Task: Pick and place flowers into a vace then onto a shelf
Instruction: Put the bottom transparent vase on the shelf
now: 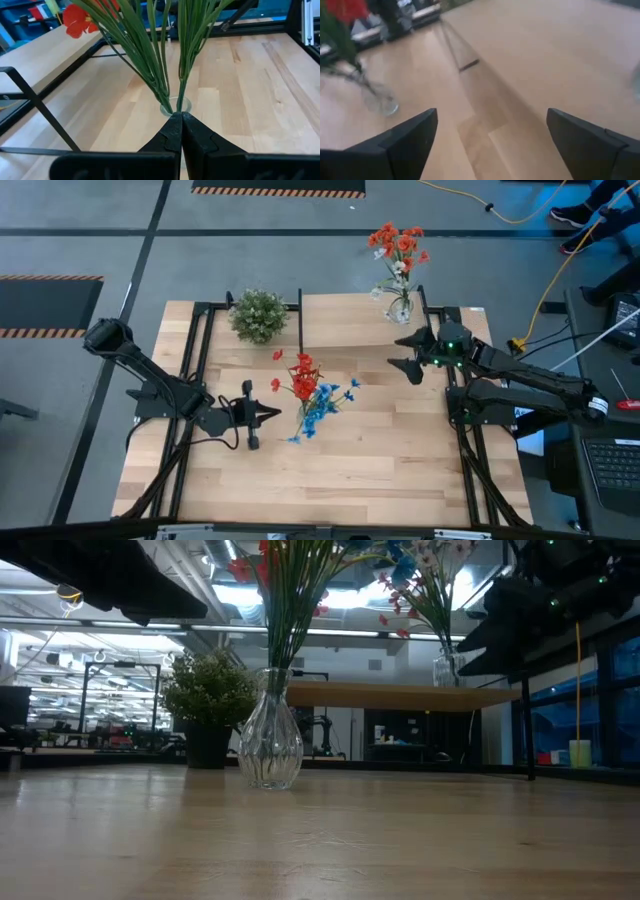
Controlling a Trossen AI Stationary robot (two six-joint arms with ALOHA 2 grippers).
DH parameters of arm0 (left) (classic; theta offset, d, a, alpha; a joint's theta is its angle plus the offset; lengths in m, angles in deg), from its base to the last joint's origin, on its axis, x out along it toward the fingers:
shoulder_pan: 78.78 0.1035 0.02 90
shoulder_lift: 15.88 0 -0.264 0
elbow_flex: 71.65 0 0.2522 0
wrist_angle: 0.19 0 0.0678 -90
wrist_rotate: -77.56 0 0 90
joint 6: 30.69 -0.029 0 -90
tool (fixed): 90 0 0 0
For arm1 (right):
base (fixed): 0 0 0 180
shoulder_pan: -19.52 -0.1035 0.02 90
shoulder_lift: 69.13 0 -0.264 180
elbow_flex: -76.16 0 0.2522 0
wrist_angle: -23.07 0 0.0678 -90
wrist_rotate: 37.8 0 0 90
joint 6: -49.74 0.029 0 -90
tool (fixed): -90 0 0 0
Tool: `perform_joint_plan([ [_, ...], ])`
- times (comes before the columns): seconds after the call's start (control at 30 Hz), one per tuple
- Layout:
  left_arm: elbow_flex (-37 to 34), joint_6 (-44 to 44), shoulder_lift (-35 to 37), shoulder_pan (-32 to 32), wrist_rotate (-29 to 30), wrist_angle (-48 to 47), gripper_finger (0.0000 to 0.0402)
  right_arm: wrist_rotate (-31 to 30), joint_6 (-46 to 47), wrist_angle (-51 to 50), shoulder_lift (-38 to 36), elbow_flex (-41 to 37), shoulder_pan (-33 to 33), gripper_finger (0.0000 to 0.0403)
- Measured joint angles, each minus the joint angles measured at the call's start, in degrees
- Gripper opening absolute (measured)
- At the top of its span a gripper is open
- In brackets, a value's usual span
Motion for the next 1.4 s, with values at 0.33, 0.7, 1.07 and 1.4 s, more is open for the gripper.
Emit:
perform_joint_plan([
  [0.33, 0.00, 2.64, 0.00, 0.00, 0.00, -0.02, 0.0001, -6.42, -4.37, 7.97, 0.02, -2.05, -12.39, 0.0277],
  [0.7, 0.00, 0.31, 0.00, 0.00, 0.00, -0.02, 0.0052, -16.50, -4.11, 8.72, 0.65, -2.05, -24.54, 0.0125],
  [1.07, 0.00, -1.38, 0.00, 0.00, 0.01, 0.70, 0.0196, -27.99, 0.34, 13.59, 5.34, -2.05, -36.66, 0.0009],
  [1.4, 0.00, -4.40, 0.00, 0.00, -4.47, 1.30, 0.0270, -31.72, 3.17, 18.70, 9.54, -2.05, -41.32, 0.0005],
])
